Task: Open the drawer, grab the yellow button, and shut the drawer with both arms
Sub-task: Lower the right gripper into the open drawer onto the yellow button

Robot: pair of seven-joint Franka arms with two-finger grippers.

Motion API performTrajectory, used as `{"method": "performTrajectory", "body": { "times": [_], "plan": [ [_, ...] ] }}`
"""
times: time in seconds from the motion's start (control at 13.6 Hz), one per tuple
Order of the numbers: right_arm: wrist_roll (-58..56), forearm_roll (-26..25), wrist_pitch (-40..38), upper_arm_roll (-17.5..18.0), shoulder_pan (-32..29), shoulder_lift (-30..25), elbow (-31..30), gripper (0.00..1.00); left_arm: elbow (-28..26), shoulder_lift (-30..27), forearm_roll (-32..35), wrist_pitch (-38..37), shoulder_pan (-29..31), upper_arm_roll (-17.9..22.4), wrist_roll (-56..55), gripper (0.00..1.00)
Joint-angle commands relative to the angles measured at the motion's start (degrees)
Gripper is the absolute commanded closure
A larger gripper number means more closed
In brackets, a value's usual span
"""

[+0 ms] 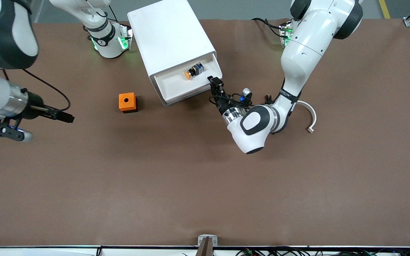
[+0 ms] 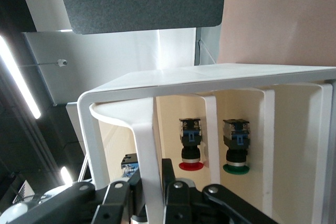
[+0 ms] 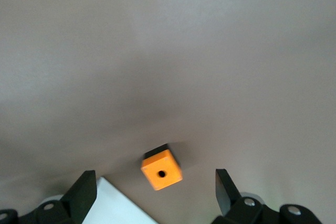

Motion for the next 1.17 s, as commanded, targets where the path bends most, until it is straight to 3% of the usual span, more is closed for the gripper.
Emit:
{"method": "performTrajectory", "body": {
  "times": [0.0,0.51,0.59,0.66,0.73,0.88,1.1],
  "plan": [
    [14.94,0.85,1.26,-0.11,7.95,-1.86,-2.12,0.0,1.22,1.39,0.38,-0.03,2.44,0.55,-0.05,0.84],
    [45.64,1.47,11.09,-0.2,25.63,-1.52,-4.93,0.0,1.66,1.39,0.47,-0.3,6.4,0.55,0.04,0.81],
    [49.42,1.47,12.94,-0.2,27.73,-1.25,-5.2,0.0,1.66,1.48,0.47,-0.3,6.4,0.55,0.04,0.73],
    [53.11,1.47,14.87,-0.2,29.84,-0.64,-5.2,0.0,1.75,1.48,0.38,-0.12,6.4,0.55,0.04,0.56],
    [56.45,1.21,16.63,-0.2,31.78,0.5,-5.2,0.0,1.75,1.48,0.38,-0.03,6.4,0.55,0.3,0.29],
    [61.04,0.85,18.83,-0.2,34.86,2.17,-5.11,0.0,3.41,1.48,-0.31,0.05,6.4,0.46,4.93,0.11],
    [65.61,0.59,21.38,-0.29,38.47,5.07,-5.11,0.0,8.59,0.95,-1.37,0.05,6.76,0.55,17.74,0.01]
  ]
}}
